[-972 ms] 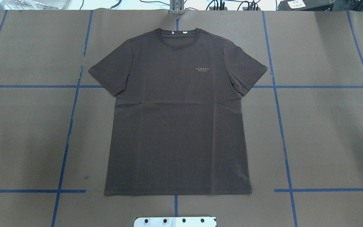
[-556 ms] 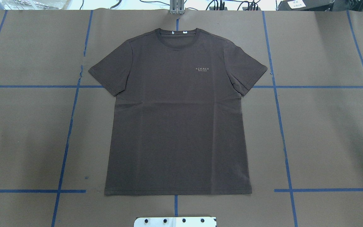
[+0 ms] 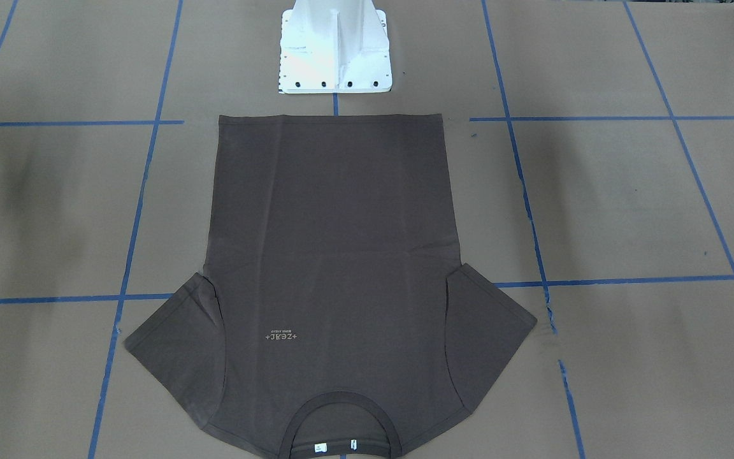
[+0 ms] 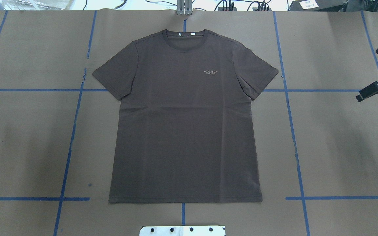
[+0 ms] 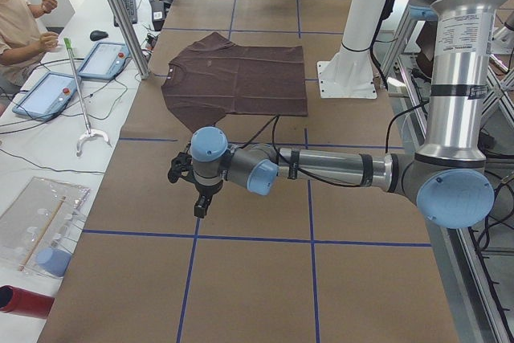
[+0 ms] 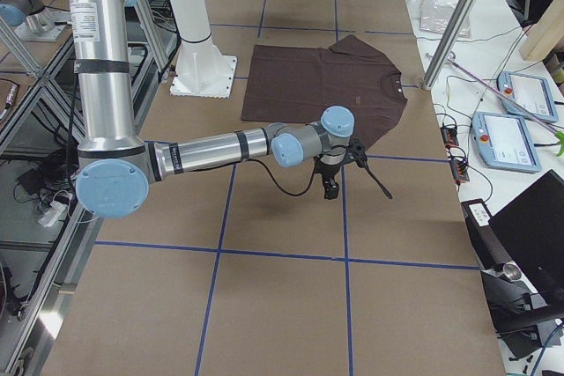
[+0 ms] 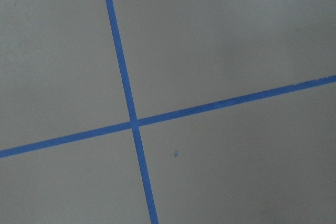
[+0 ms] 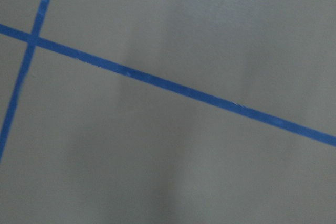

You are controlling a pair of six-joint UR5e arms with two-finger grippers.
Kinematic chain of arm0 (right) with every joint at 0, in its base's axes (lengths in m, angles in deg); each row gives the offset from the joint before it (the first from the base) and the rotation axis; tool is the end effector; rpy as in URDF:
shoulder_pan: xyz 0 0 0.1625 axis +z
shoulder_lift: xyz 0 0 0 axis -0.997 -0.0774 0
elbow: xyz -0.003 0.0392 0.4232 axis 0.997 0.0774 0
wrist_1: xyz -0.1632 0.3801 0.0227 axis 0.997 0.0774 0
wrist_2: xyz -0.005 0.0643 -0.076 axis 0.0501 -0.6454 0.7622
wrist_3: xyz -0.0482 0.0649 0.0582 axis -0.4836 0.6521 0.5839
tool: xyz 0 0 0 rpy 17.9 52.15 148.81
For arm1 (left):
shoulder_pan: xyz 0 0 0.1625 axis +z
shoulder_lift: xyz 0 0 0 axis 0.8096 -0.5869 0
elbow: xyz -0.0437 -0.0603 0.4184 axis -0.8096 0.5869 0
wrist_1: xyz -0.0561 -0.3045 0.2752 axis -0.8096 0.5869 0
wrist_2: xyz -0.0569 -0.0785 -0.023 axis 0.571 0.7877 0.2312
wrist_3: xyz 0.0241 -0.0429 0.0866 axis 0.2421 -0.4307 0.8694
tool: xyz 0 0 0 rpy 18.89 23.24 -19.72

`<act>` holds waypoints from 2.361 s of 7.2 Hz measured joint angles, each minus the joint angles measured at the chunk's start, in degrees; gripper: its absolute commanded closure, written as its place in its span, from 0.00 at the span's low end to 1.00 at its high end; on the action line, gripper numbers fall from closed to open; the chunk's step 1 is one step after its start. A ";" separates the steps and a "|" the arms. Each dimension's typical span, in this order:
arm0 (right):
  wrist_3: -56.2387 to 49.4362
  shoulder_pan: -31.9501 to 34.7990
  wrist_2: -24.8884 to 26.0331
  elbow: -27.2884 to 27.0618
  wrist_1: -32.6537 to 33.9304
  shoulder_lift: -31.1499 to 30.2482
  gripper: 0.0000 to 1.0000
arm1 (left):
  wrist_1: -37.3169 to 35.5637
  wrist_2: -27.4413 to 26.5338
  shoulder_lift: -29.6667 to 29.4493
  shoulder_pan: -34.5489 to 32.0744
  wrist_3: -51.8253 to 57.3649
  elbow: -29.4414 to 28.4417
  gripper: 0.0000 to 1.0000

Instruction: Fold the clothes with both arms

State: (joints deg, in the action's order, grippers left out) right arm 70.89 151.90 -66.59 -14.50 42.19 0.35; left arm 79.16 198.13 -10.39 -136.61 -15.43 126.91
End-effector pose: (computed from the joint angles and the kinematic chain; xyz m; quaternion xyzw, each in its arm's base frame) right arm -0.1573 -0.5282 0.5387 0.0591 -0.3841 -0.1413 0.9105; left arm 0.0040 -0.5174 0.6006 0.1390 0.3929 0.0853 0.9050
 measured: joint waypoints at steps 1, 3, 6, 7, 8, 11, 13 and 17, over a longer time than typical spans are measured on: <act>6.72 -3.53 1.41 3.68 -1.23 6.09 0.00 | 1.28 -0.02 -0.04 0.09 -0.31 -0.31 0.00; 24.66 -9.25 4.59 14.80 -9.51 18.07 0.06 | 1.95 -0.02 -0.03 0.21 -0.50 -0.51 0.00; 42.83 -12.18 12.55 26.60 -21.64 24.54 0.22 | 2.01 -0.06 -0.01 0.34 -0.55 -0.87 0.00; 44.30 -12.34 14.00 28.07 -22.24 25.36 0.23 | 2.04 -0.06 0.01 0.36 -0.55 -1.02 0.00; 45.14 -12.50 14.69 29.09 -22.43 25.97 0.26 | 2.05 -0.04 0.02 0.37 -0.55 -1.08 0.00; 45.70 -13.20 15.17 30.57 -22.51 26.81 0.81 | 2.08 0.02 0.02 0.38 -0.55 -1.12 0.00; 46.41 -13.38 15.16 30.66 -22.57 26.86 1.00 | 2.13 0.01 0.03 0.38 -0.55 -1.13 0.00; 48.54 -13.60 14.80 28.68 -22.55 28.07 1.00 | 2.41 0.00 0.03 0.38 -0.55 -1.50 0.00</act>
State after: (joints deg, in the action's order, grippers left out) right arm 119.42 138.30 -51.79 14.18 19.64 28.41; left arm 81.57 198.13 -10.36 -136.24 -15.98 125.41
